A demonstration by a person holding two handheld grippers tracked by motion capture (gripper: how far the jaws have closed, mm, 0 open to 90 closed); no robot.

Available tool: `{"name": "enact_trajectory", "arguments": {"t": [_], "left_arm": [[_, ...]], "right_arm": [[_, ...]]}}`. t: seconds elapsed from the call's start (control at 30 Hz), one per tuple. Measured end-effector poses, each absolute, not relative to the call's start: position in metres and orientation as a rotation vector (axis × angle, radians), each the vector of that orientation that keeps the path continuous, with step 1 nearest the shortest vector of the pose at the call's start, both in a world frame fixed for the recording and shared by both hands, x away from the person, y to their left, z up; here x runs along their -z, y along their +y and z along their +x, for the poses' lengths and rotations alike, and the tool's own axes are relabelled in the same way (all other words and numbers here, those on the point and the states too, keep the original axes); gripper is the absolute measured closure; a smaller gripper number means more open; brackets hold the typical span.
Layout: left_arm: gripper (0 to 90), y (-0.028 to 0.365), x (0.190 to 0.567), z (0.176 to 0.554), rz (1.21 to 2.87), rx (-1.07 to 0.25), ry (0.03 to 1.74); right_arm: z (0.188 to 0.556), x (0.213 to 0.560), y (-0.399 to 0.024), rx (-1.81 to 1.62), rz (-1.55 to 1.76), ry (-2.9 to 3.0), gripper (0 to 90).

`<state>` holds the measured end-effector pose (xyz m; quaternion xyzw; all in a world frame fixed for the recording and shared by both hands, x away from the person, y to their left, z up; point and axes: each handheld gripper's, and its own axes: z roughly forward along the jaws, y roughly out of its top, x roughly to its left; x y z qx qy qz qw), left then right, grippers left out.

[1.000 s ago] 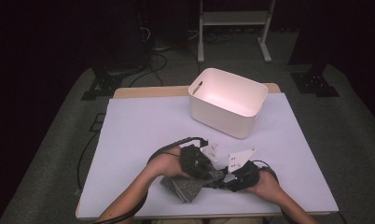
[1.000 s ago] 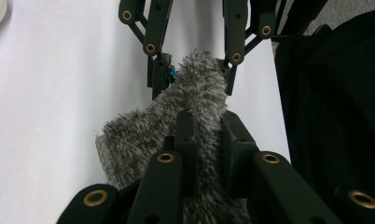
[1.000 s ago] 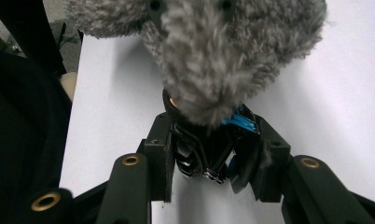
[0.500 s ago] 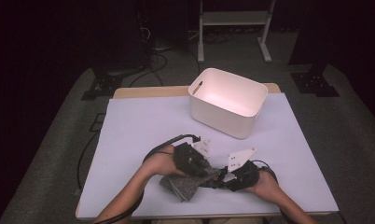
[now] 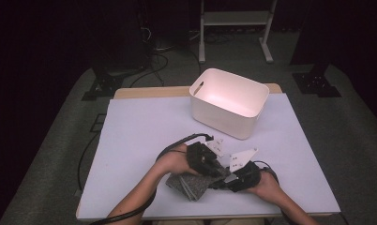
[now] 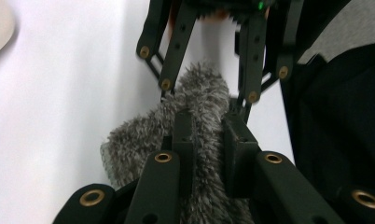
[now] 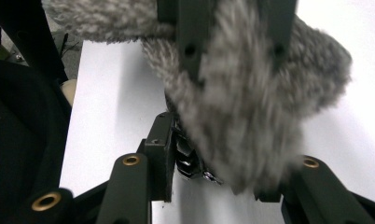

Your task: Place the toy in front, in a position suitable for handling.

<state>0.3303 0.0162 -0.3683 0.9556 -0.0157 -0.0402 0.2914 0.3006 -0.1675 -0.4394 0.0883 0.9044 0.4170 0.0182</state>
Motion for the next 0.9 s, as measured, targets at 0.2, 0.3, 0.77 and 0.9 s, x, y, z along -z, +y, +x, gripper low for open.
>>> {"name": "enact_trajectory", "arguments": {"t": [0.2, 0.3, 0.77, 0.9], "left_arm": [[77.2, 0.047, 0.367, 0.328, 2.56, 0.075, 0.019], [77.1, 0.067, 0.367, 0.327, 2.559, 0.066, 0.059], [76.7, 0.073, 0.369, 0.325, 2.515, 0.086, 0.053], [76.5, 0.061, 0.371, 0.325, 2.508, 0.101, 0.022]], "right_arm": [[0.301, 0.439, -0.167, -1.28, 0.266, 2.812, 56.8], [0.302, 0.439, -0.167, -1.277, 0.265, 2.814, 56.8], [0.305, 0.435, -0.158, -1.262, 0.256, 2.828, 51.3], [0.305, 0.433, -0.149, -1.236, 0.228, 2.847, 53.9]]}}
